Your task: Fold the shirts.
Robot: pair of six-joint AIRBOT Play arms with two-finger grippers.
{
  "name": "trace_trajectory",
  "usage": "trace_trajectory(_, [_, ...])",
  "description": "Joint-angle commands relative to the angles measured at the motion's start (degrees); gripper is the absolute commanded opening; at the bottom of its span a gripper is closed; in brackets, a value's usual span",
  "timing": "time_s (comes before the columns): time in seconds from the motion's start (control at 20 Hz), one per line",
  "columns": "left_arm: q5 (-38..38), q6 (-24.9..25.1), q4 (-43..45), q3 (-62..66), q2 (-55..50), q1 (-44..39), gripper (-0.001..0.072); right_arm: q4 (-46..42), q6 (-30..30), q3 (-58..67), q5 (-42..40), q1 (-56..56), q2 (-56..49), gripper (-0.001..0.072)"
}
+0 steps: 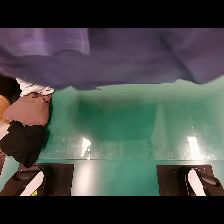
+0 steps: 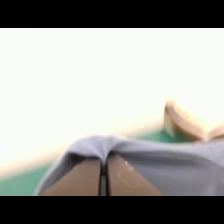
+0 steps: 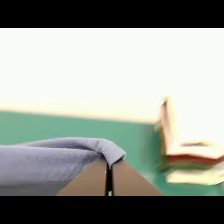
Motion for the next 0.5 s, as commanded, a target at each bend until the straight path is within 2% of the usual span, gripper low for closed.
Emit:
trace_trajectory(0.0, [1.40,-2.23,-3.34,8.39,0.07,0.00,0.0024,-10.47,1.77,8.44,4.00,0.02,-0.09,0.0014])
trace_trajectory(0.1, [1.40,-2.23,-3.91,7.50,-0.61,0.00,0.0024,-10.67,1.97,13.31,9.53,-0.02,-3.72,0.0014])
trace_trajectory(0.25, [1.73,-2.25,-3.37,-4.31,-0.90,0.00,0.0024,-10.12,3.06,19.58,21.66,0.04,-13.42,0.0013])
trace_trajectory(0.35, [-1.14,-2.27,-3.37,-13.97,-2.62,0.00,0.0024,-10.12,4.42,20.65,28.26,0.09,-20.94,0.0013])
trace_trajectory(0.45, [-5.33,-2.27,-3.41,-22.23,-6.62,0.00,0.0025,-10.14,6.05,17.03,31.32,0.09,-27.17,0.0013])
